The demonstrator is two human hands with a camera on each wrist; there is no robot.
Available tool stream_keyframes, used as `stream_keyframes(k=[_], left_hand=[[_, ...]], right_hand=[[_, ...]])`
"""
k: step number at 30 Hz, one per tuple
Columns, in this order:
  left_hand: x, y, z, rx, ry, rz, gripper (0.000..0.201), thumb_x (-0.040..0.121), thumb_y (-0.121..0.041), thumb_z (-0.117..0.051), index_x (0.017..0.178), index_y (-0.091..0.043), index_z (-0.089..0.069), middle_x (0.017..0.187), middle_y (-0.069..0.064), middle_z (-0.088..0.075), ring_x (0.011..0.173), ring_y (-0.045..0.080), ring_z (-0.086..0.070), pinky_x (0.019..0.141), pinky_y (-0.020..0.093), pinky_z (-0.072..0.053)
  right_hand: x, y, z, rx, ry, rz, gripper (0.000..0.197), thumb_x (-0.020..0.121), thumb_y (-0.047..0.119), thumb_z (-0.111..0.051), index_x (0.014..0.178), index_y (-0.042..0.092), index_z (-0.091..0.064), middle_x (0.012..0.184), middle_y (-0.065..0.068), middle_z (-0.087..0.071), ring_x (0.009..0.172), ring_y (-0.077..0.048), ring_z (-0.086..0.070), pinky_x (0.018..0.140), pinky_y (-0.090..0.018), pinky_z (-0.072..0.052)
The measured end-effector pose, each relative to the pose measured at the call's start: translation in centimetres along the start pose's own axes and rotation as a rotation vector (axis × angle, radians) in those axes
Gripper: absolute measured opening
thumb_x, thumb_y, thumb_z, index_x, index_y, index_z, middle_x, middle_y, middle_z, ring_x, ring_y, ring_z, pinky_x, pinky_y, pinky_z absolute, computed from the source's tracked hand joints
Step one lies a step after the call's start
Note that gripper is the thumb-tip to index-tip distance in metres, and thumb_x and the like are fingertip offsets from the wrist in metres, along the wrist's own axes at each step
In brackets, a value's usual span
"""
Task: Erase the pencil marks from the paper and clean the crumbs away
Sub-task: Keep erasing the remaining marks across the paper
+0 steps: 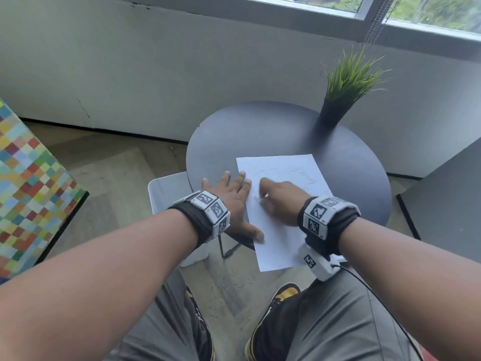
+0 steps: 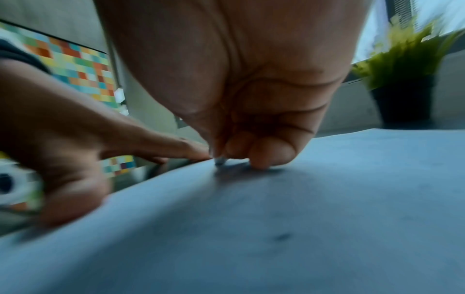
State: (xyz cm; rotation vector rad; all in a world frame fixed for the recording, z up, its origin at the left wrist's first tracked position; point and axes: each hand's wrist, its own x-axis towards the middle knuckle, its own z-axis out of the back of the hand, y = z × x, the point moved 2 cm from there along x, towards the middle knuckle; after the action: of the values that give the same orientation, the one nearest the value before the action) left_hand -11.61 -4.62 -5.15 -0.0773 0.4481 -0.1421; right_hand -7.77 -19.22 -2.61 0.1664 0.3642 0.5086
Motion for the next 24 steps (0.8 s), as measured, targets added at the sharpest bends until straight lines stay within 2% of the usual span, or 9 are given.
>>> stream_keyframes(k=[3,6,8,11,13,17,19,22,24], left_hand=[[-0.1,-0.1,0.2,0.002,0.015,-0.002,0.142,0.055,-0.098,-0.051,0.158,-0.021,0.009,0.166,-0.005,0.018,0.153,0.028,0.012,0.115,0.070,-0.005],[0.0,-0.2,0.2,0.006,0.007,-0.003,0.142,0.054,-0.098,-0.052,0.158,-0.022,0.008,0.166,-0.005,0.015,0.153,0.029,0.010,0.113,0.071,-0.007],[0.1,-0.2,0.2,0.010,0.013,-0.004,0.141,0.055,-0.097,-0.052,0.158,-0.022,0.008,0.166,-0.005,0.015,0.153,0.029,0.010,0.112,0.071,-0.008],[-0.1,-0.1,0.2,0.014,0.027,-0.011,0.142,0.054,-0.097,-0.052,0.158,-0.022,0.009,0.166,-0.006,0.016,0.153,0.030,0.011,0.113,0.071,-0.007],[0.0,-0.1,0.2,0.022,0.025,-0.013,0.142,0.055,-0.097,-0.052,0.158,-0.022,0.009,0.166,-0.006,0.017,0.153,0.030,0.011,0.113,0.071,-0.008],[0.0,-0.2,0.0,0.026,0.010,-0.013,0.142,0.051,-0.099,-0.052,0.158,-0.024,0.005,0.166,-0.007,0.013,0.152,0.031,0.009,0.113,0.071,-0.009],[-0.1,-0.1,0.3,0.025,-0.002,-0.025,0.135,0.054,-0.097,-0.052,0.157,-0.024,-0.005,0.166,-0.006,0.006,0.152,0.030,0.003,0.113,0.069,-0.011],[0.5,0.2,1.2,-0.008,-0.134,-0.023,0.106,0.065,-0.091,-0.050,0.147,-0.027,-0.031,0.161,-0.003,-0.020,0.146,0.025,-0.017,0.110,0.062,-0.020],[1.1,0.7,1.5,-0.036,-0.157,0.014,0.108,0.066,-0.091,-0.049,0.151,-0.029,-0.024,0.163,-0.004,-0.014,0.148,0.022,-0.015,0.112,0.062,-0.020]], right_hand=[[-0.8,0.7,-0.6,-0.017,0.090,0.120,0.024,0.099,0.029,-0.046,0.118,0.016,-0.050,0.102,-0.005,-0.062,0.087,-0.027,-0.053,0.071,-0.031,-0.036],[0.6,-2.2,0.9,0.028,-0.032,-0.113,0.023,0.097,0.037,-0.048,0.108,0.018,-0.053,0.106,-0.008,-0.063,0.096,-0.029,-0.056,0.077,-0.033,-0.043],[0.6,-2.7,0.9,0.038,-0.069,-0.154,0.018,0.097,0.033,-0.046,0.104,0.018,-0.051,0.104,-0.011,-0.064,0.092,-0.031,-0.056,0.078,-0.036,-0.047],[-0.6,-0.2,-0.6,-0.002,0.063,0.049,0.016,0.097,0.026,-0.045,0.108,0.016,-0.051,0.103,-0.013,-0.064,0.083,-0.027,-0.052,0.071,-0.033,-0.040],[-1.3,-0.1,-1.0,-0.007,0.092,0.120,0.020,0.098,0.034,-0.048,0.107,0.017,-0.052,0.102,-0.010,-0.065,0.082,-0.026,-0.051,0.069,-0.032,-0.037],[-0.9,-3.9,0.2,0.149,-0.048,-0.079,0.024,0.094,0.045,-0.054,0.103,0.023,-0.055,0.098,-0.004,-0.065,0.091,-0.026,-0.058,0.077,-0.032,-0.044],[-1.3,-4.7,0.1,0.193,-0.035,-0.093,0.022,0.094,0.045,-0.054,0.102,0.025,-0.054,0.094,-0.002,-0.063,0.090,-0.024,-0.058,0.074,-0.031,-0.042],[-1.7,-4.6,-0.2,0.195,-0.007,-0.063,0.022,0.095,0.045,-0.053,0.103,0.025,-0.053,0.092,-0.001,-0.064,0.088,-0.023,-0.057,0.074,-0.031,-0.042],[-1.7,-4.6,-0.1,0.187,-0.006,-0.061,0.022,0.096,0.045,-0.051,0.104,0.024,-0.052,0.092,-0.001,-0.064,0.088,-0.023,-0.058,0.073,-0.032,-0.041]])
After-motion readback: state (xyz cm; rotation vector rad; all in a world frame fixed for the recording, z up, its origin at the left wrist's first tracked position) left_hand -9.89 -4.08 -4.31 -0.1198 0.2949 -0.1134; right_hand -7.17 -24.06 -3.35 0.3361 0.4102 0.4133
